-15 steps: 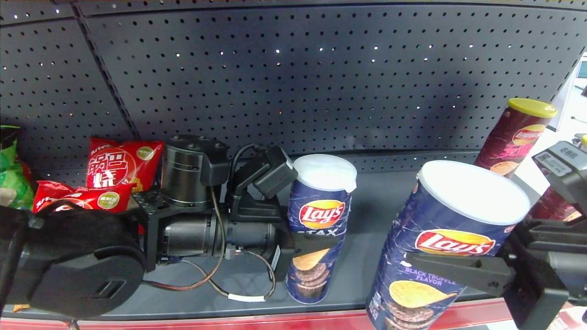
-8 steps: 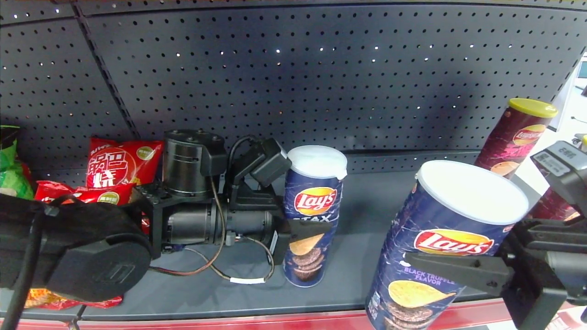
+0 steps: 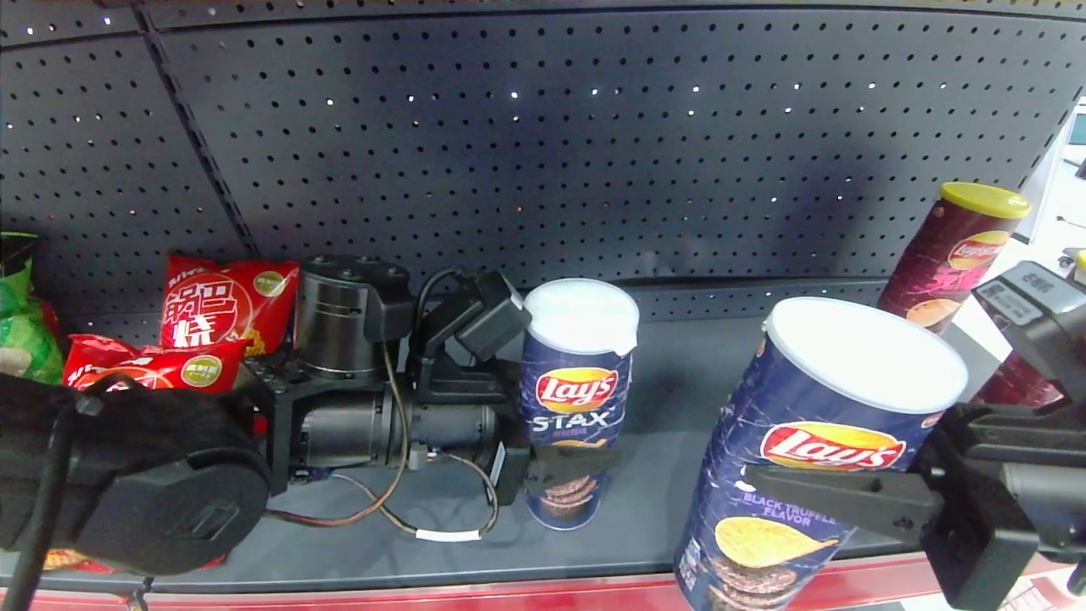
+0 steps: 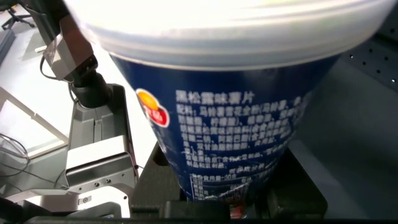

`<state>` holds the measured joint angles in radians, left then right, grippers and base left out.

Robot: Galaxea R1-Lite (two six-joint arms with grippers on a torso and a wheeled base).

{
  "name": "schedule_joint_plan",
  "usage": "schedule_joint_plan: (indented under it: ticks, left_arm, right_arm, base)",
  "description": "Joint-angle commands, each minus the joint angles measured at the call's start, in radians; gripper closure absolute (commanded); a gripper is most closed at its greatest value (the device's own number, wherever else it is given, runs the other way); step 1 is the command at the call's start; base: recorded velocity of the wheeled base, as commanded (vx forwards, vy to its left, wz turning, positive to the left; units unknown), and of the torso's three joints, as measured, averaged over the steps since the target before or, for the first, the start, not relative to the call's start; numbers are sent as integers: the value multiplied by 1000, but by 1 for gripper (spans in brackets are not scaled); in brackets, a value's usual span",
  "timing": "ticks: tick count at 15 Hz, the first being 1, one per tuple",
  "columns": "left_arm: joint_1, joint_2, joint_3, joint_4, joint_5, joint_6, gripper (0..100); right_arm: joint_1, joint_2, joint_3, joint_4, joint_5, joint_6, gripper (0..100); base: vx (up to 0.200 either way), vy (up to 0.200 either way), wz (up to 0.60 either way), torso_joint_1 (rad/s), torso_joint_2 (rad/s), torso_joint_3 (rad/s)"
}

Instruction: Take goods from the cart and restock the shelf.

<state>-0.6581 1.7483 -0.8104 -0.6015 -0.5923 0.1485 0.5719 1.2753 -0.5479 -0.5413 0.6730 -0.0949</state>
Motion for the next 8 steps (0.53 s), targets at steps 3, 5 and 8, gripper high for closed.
schedule_joint_plan:
  ticks: [3,5,8]
  left_arm:
    - [28,-24,30,2,0,0,0]
    - [48,-49,59,2,2,0,0]
    - [81,-119,140,2,2,0,0]
  right_arm:
    - [0,13,0,0,0,0,100]
    - [0,16,-1,-2,0,0,100]
    - [0,25,-10,-2,0,0,100]
  base:
    - [0,0,0,0,0,0]
    - [0,0,0,0,0,0]
    - [0,0,0,0,0,0]
